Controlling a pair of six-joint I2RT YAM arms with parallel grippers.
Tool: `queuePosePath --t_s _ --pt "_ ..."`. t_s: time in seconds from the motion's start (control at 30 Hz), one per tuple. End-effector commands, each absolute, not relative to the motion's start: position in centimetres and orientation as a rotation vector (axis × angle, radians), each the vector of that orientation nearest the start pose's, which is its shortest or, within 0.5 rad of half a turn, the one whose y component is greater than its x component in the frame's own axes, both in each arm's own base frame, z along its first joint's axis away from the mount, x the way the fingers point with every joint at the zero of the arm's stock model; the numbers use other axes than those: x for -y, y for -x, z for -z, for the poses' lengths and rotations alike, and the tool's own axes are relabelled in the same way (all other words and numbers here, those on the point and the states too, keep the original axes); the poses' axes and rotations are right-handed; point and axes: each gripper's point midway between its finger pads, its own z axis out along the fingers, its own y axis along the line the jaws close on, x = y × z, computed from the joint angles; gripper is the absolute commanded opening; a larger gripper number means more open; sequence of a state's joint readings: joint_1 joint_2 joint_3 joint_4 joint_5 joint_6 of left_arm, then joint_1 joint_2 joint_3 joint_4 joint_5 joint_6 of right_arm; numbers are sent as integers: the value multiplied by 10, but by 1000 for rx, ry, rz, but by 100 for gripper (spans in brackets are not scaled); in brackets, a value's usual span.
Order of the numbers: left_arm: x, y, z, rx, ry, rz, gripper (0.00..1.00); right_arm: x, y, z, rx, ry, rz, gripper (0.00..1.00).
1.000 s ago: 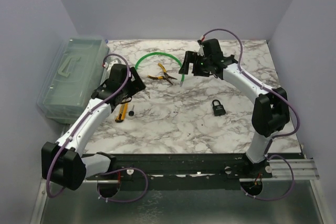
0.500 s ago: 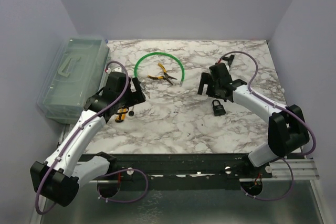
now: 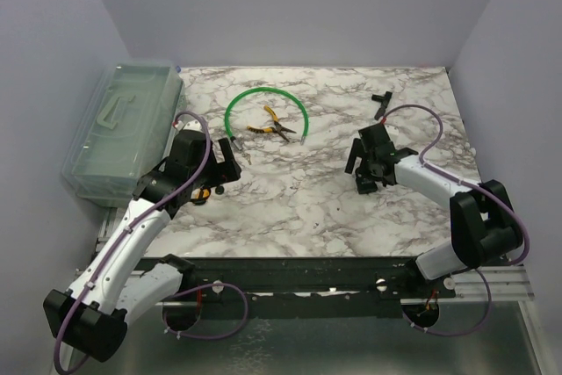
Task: Unlock with the key
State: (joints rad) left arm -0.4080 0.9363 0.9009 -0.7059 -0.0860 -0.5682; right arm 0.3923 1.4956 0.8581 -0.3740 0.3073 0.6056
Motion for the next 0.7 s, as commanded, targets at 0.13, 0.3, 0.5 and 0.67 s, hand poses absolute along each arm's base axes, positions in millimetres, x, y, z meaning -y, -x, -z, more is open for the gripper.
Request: queuePosePath --t_s 0.13,0.3,0.5,0.67 --pt "113 -244 -185 -2310 214 394 99 -100 -311 -37 -2506 -398 -22 99" --pt "112 -244 -185 -2309 216 389 99 -100 -301 -31 -2544 -393 -23 93" --pt "112 -245 -185 -2312 220 387 99 -96 -295 -21 -2571 -390 10 79" --pt "112 -245 -185 -2310 218 386 99 -95 -294 -18 -2582 -377 26 71"
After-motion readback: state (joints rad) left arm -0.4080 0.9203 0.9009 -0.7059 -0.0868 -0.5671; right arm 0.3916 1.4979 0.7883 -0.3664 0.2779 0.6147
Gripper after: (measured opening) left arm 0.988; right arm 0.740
